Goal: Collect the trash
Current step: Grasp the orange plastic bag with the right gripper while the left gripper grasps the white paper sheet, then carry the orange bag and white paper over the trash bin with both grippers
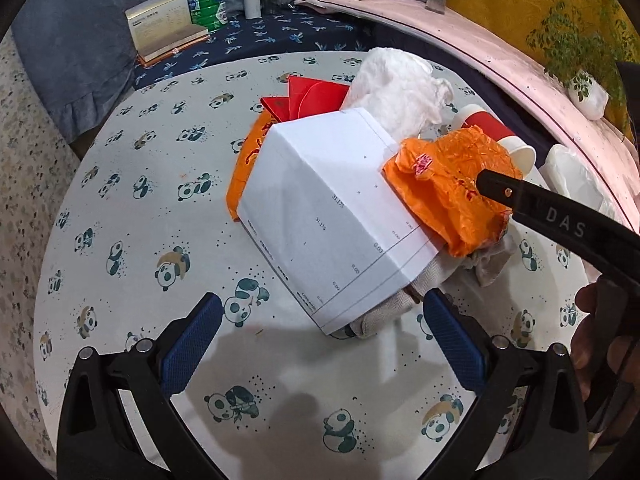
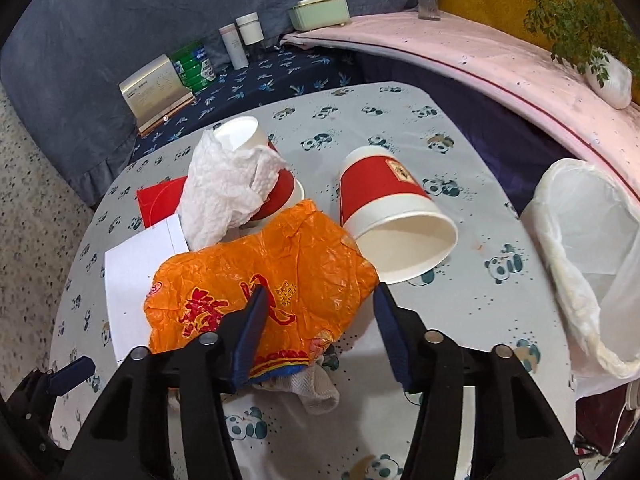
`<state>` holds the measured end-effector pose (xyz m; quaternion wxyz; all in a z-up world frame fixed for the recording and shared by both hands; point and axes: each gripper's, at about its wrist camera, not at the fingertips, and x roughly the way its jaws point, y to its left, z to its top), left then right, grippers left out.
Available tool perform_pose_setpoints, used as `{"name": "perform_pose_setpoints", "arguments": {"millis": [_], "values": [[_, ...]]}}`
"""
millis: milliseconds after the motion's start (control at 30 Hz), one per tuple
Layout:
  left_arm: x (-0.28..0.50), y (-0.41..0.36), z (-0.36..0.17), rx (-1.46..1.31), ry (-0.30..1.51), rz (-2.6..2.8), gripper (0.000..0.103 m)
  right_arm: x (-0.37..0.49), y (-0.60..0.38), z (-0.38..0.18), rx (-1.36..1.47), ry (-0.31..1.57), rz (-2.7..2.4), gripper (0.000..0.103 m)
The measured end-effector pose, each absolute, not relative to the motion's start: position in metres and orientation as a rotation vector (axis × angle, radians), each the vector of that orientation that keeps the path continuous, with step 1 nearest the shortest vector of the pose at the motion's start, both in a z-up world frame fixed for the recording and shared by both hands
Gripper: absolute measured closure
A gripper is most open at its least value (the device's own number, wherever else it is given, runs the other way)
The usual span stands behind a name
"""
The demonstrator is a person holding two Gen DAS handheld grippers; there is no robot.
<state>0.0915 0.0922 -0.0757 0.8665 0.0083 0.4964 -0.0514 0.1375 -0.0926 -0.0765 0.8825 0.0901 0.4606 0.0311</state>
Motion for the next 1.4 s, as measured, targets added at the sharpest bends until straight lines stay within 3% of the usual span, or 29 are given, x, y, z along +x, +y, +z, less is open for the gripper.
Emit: {"name": "perform_pose_setpoints", "arguments": {"millis": [67, 200, 267, 333, 433, 533, 800, 1400], "values": [[0.096, 0.091, -0.078, 0.025, 1.034, -0.113, 0.013, 0.138, -0.091, -0.08, 0.184, 0.967, 0.06, 0.066], [0.104, 0.09, -0.077, 0.026, 1.036, -0.135, 0.035, 0.134, -0.095, -0.08, 0.203, 0.965, 0.071, 0.083], [0.106, 0.092, -0.078, 0.012, 1.044, -0.147, 0.046, 0.131, -0.094, -0.076, 0.19, 0.953, 0.069, 0.086], [0.107, 0.093, -0.077, 0.003, 1.05, -0.156, 0.069, 0.125, -0.094, -0.069, 0.175, 0.936, 0.067, 0.087], [0.104, 0.095, -0.072, -0.011, 1.04, -0.16, 0.084, 0.116, -0.096, -0.057, 0.179, 0.904, 0.068, 0.088], [0.097, 0.099, -0.061, -0.024, 1.015, -0.16, 0.092, 0.107, -0.099, -0.04, 0.181, 0.867, 0.07, 0.088], [0.081, 0.105, -0.027, -0.046, 0.93, -0.152, 0.102, 0.076, -0.109, 0.004, 0.16, 0.763, 0.004, 0.088], [0.052, 0.015, 0.043, 0.008, 0.761, -0.333, 0.103, 0.01, -0.186, 0.042, 0.22, 0.648, -0.168, 0.088]]}}
